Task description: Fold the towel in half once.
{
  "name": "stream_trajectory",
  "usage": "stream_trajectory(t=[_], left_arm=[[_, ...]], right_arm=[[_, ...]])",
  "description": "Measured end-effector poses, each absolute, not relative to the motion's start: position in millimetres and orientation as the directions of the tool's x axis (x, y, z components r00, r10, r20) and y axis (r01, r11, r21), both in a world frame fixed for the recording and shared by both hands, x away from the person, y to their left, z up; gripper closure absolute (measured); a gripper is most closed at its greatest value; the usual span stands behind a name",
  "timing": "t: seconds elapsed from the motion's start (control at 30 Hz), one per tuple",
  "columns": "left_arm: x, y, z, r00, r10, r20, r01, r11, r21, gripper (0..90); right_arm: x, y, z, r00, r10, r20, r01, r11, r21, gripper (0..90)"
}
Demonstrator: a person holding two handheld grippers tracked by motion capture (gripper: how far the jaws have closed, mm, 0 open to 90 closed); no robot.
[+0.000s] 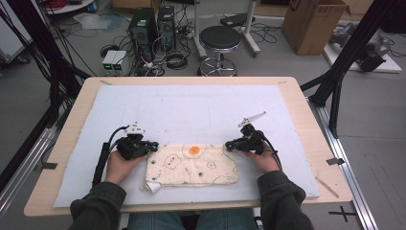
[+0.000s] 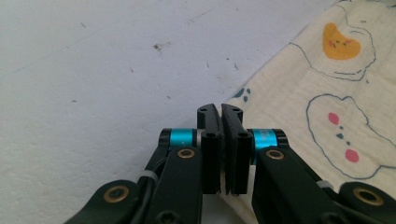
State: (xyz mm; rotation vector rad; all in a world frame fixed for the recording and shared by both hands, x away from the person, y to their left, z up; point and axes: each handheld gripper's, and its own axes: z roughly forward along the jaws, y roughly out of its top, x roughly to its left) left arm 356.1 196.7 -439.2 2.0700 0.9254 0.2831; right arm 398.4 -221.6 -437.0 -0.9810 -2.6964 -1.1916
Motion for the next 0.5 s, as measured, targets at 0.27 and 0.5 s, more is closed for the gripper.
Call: stream_trajectory(t=[0.27, 0.5], left_arm=[[356.4, 200.1, -434.7, 0.68, 0.725, -0.109, 0.498, -0.347, 0.795, 86.3], [371.4, 203.0, -430.4, 0.648, 0.754, -0.109, 0.513, -0.326, 0.794, 86.3]], right_arm=[[398.1, -221.1, -428.1, -0.799, 0.553, 0.236, 0.538, 0.484, 0.69, 84.6], [413.1, -215.8, -426.9, -0.788, 0.569, 0.235, 0.547, 0.473, 0.691, 84.7]])
